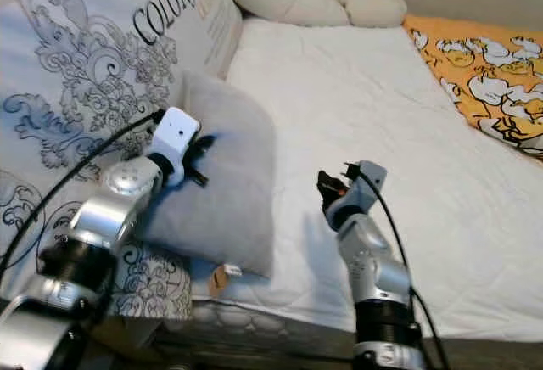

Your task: Clean up the room

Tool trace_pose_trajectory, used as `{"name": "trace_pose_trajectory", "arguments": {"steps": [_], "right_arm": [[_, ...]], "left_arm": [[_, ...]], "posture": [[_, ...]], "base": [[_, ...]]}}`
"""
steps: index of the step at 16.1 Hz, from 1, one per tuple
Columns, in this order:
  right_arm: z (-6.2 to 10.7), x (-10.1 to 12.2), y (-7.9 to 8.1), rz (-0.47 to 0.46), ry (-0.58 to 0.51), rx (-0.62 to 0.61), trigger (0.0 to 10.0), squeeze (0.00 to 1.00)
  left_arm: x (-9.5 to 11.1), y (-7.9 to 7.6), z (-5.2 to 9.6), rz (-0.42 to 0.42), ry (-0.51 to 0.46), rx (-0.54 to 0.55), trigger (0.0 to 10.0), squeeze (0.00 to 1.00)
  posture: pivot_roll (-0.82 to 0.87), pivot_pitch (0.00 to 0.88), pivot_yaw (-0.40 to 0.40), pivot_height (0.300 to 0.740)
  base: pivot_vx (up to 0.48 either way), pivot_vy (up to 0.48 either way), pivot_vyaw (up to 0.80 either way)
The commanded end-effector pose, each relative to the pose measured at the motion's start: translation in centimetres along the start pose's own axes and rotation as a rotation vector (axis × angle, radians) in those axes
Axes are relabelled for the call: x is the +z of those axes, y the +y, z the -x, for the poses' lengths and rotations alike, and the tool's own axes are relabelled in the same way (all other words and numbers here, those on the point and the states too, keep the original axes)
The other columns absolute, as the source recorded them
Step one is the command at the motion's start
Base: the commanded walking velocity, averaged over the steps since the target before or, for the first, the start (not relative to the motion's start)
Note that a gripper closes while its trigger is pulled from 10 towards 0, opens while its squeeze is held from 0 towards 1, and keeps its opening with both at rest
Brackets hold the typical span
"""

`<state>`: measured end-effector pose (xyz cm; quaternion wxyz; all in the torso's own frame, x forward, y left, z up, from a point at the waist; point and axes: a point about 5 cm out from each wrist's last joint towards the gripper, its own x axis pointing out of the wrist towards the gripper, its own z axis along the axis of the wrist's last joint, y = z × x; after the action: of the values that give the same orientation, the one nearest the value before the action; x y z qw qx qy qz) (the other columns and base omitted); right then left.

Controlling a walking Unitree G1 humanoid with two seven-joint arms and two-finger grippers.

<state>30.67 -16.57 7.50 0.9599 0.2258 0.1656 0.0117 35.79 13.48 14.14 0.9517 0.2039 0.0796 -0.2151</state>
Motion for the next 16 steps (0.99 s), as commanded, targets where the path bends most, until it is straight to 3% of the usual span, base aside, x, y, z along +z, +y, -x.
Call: {"name": "trace_pose_trajectory", "arguments": {"steps": [1, 2, 7, 11, 16], "right_arm": [[0.0, -0.1, 0.0, 0.055, 0.028, 0.017, 10.0, 1.00], [0.5, 0.9, 1.4, 0.176, -0.076, 0.197, 10.0, 1.00], [3.4, 2.0, 4.2, 0.254, -0.055, 0.698, 10.0, 1.00], [4.3, 1.9, 4.2, 0.336, -0.017, 0.836, 10.0, 1.00], [4.6, 1.3, 4.4, 0.366, -0.018, 0.854, 10.0, 1.00]], "left_arm": [[1.5, 0.6, -0.4, -0.074, -0.054, 0.026, 10.0, 0.00], [1.3, 2.1, -0.5, -0.135, -0.022, 0.071, 10.0, 0.00], [1.6, 6.3, 0.3, -0.198, -0.009, 0.182, 10.0, 0.00], [1.3, 7.4, 0.6, -0.271, 0.014, 0.198, 10.0, 0.00], [0.9, 6.3, 0.6, -0.466, -0.039, 0.120, 10.0, 0.00]], "posture": [[0.02, 0.000, -0.012, 0.740], [0.01, 0.000, -0.004, 0.740], [0.02, 0.000, -0.006, 0.740], [0.03, 0.000, -0.010, 0.740], [0.03, 0.000, -0.020, 0.740]], "base": [[0.000, 0.000, 0.00], [0.000, 0.000, 0.00], [0.000, 0.000, 0.00], [0.000, 0.000, 0.00], [0.000, 0.000, 0.00]]}}
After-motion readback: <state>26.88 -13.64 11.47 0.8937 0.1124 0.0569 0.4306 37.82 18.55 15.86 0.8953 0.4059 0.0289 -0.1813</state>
